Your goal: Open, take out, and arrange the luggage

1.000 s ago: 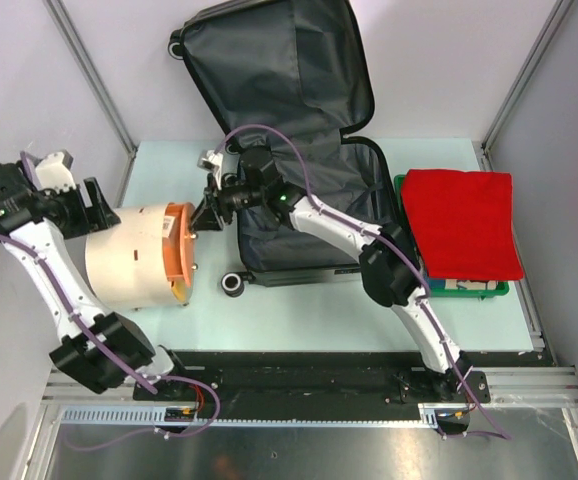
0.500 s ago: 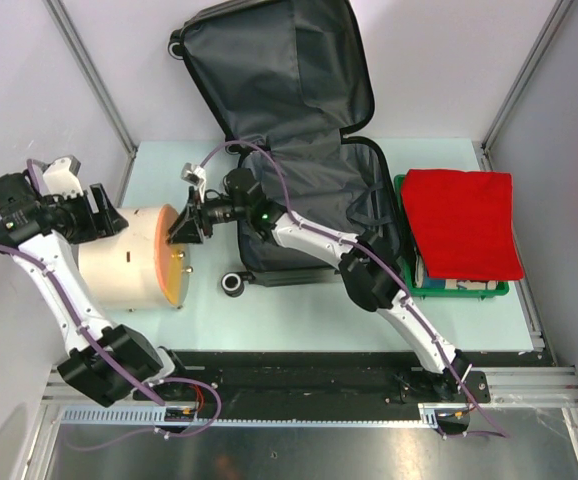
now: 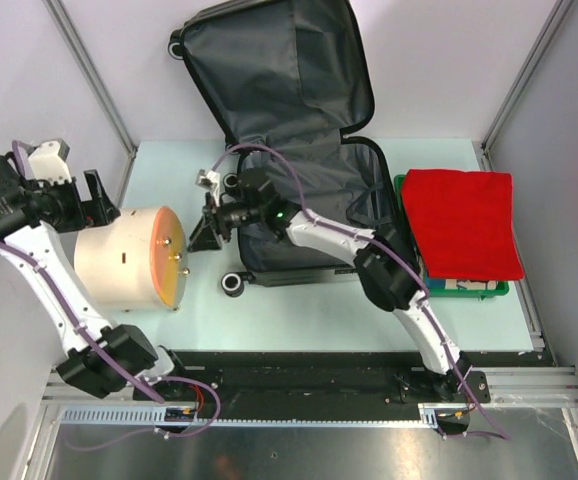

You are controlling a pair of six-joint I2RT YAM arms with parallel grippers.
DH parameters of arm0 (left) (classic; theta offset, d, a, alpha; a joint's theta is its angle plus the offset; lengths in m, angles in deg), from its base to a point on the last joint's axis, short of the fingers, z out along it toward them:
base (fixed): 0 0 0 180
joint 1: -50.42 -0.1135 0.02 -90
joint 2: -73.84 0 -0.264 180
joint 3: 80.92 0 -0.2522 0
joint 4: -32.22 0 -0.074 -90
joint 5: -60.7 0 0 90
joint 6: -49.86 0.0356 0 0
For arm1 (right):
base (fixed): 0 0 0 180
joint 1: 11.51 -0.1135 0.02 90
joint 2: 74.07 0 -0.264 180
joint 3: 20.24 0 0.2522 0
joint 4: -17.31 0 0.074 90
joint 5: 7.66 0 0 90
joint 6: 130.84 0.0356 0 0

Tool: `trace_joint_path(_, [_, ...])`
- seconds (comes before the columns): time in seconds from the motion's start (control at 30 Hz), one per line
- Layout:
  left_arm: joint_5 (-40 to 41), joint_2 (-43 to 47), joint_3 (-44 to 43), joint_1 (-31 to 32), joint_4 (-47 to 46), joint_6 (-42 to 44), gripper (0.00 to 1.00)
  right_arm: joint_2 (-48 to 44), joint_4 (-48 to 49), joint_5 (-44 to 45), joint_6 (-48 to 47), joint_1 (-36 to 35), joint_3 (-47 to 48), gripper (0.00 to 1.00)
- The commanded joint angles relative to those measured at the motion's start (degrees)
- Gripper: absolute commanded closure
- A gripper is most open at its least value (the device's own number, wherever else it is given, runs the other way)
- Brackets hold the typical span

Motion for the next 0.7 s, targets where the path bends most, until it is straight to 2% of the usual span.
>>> trace_joint_path(0.0, [4.05,5.83,-6.10,0.20,8.31,3.10,0.00,-12.45,-5.08,-2.69,-6.47,5.56,-4.37,0.46])
trace_joint_path(0.07, [3.80,8.12,-6.19,0.20,11.92,5.47,0.00,-15.96,-8.68,-3.66,-8.66,7.24,-6.56,0.46])
trace_joint_path(0.27, [12.49,23.67,6.10,0.20,13.70,6.62,0.00,-24.84,-13.78,-4.28,-14.11,13.22,-14.12,0.43])
trace_joint_path(0.4, [16.62,30.45,15.31,0.20,13.70,5.93,0.00,-28.45,-20.38,-3.93,-18.51,16.03,-16.93,0.34])
trace_joint_path(0.5, [16.81,33.70,21.83,0.29,13.79,3.47,0.00,-30.56,-23.63,-3.31,-22.55,18.05,-18.52,0.22])
trace_joint_path(0.67, [17.16,31.97,22.81,0.20,13.70,3.63,0.00,-31.71,-28.47,-1.91,-26.34,20.34,-18.70,0.09])
